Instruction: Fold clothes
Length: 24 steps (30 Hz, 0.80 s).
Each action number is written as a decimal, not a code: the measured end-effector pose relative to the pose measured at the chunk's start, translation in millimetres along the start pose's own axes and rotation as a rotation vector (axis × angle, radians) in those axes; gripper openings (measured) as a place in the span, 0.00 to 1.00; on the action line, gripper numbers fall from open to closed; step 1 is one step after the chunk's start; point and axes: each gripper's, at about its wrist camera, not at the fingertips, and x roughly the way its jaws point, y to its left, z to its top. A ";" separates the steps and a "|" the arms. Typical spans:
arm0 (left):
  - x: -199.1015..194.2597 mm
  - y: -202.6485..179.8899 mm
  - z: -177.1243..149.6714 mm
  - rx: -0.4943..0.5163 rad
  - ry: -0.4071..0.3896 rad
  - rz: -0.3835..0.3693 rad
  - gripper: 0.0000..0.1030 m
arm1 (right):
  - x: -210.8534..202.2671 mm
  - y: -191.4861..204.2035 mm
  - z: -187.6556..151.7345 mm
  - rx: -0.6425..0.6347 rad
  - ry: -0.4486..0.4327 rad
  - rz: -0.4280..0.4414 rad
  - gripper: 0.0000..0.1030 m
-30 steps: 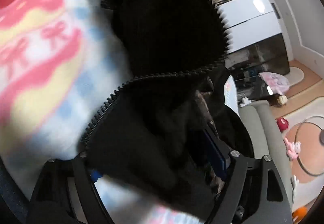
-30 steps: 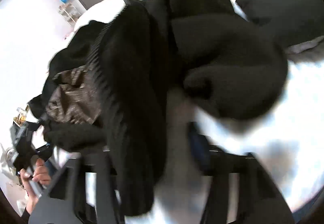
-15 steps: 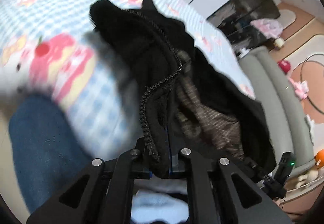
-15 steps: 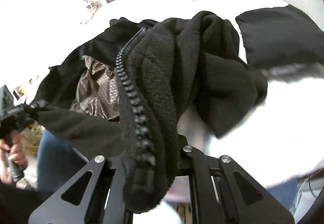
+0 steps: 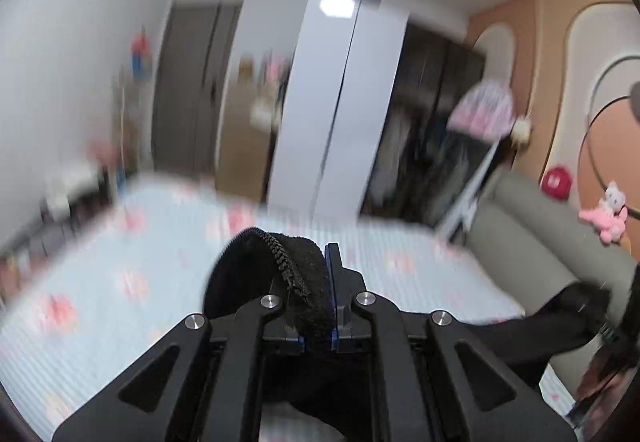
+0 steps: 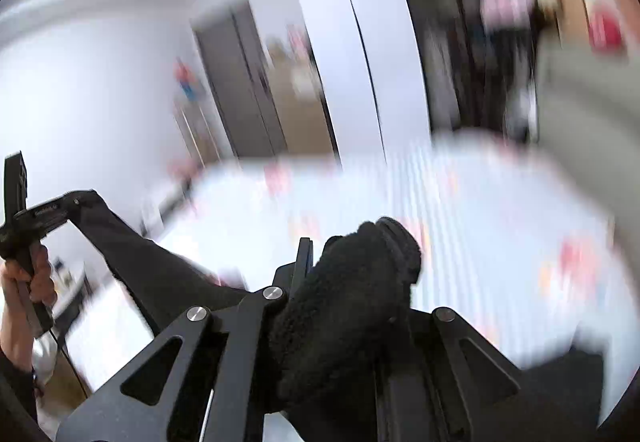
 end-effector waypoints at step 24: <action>44.4 97.0 -467.9 -0.144 0.729 0.061 0.08 | 16.1 -44.2 -477.2 0.134 0.620 -0.159 0.08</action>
